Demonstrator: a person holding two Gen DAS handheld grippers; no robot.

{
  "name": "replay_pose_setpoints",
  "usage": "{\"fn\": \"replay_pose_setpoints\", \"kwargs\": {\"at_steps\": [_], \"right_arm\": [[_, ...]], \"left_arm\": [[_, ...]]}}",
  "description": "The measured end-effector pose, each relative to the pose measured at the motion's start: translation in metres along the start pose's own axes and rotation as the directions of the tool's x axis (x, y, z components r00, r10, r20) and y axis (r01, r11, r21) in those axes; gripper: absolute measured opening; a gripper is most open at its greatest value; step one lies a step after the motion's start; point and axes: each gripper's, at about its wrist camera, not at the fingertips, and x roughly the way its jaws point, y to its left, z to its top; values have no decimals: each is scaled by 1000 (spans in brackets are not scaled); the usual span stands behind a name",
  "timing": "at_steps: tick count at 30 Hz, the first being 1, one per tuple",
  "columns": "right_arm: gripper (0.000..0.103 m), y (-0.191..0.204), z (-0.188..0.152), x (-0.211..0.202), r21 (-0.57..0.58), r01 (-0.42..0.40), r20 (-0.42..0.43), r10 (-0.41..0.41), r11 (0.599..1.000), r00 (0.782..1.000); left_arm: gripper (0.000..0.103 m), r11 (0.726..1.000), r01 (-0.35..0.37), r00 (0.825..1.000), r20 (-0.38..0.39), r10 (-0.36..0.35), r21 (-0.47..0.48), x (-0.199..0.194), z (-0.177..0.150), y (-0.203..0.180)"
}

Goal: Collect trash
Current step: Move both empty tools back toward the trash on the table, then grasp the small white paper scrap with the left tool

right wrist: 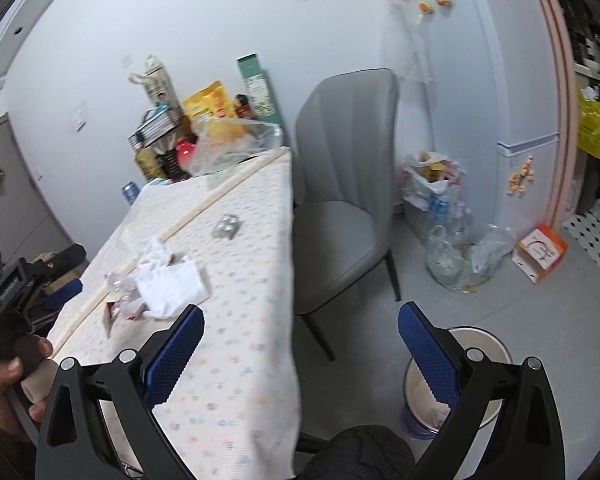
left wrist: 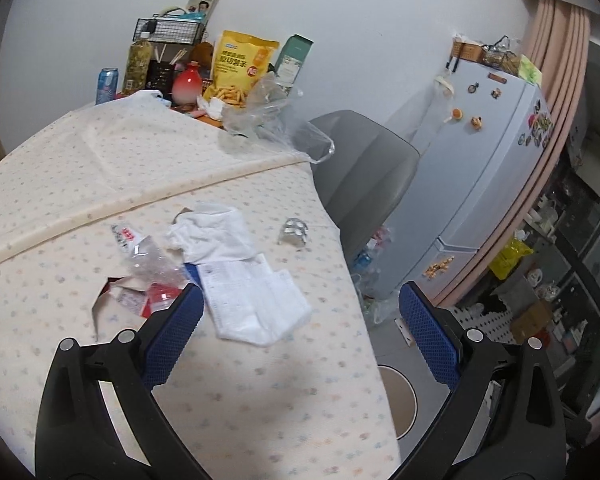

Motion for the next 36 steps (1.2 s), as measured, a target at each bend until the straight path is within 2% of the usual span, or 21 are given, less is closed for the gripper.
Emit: {"fn": "replay_pose_setpoints", "kwargs": {"at_steps": [5, 12, 16, 19, 24, 27, 31, 33, 36], "right_arm": [[95, 22, -3, 9, -38, -60, -21, 59, 998, 998], [95, 41, -7, 21, -53, -98, -46, 95, 994, 994], [94, 50, -10, 31, -56, -116, -68, 112, 992, 991], [90, 54, -12, 37, -57, -134, -93, 128, 989, 987], [88, 56, -15, 44, -54, -142, -114, 135, 988, 984], [87, 56, -16, 47, -53, -142, -122, 134, 988, 983], [84, 57, -15, 55, -50, -144, -140, 135, 988, 981], [83, 59, -14, 58, -52, -148, -146, 140, 988, 979], [83, 66, -12, 62, -61, -161, -152, 150, 985, 977]], "left_arm": [[97, 999, -9, 1000, -24, 8, -35, -5, -7, 28], [97, 995, -66, 997, -30, 64, -73, -13, -11, 68], [92, 987, -108, 993, -52, 102, -122, -12, -13, 98], [89, 981, -141, 988, -75, 132, -135, -5, -16, 112], [84, 973, -188, 979, -111, 174, -135, 9, -21, 129], [74, 966, -213, 972, -128, 196, -145, 16, -22, 139], [55, 957, -243, 964, -149, 220, -159, 25, -22, 151], [50, 953, -260, 959, -156, 236, -158, 28, -21, 154], [30, 947, -283, 949, -183, 255, -150, 36, -22, 158]]}}
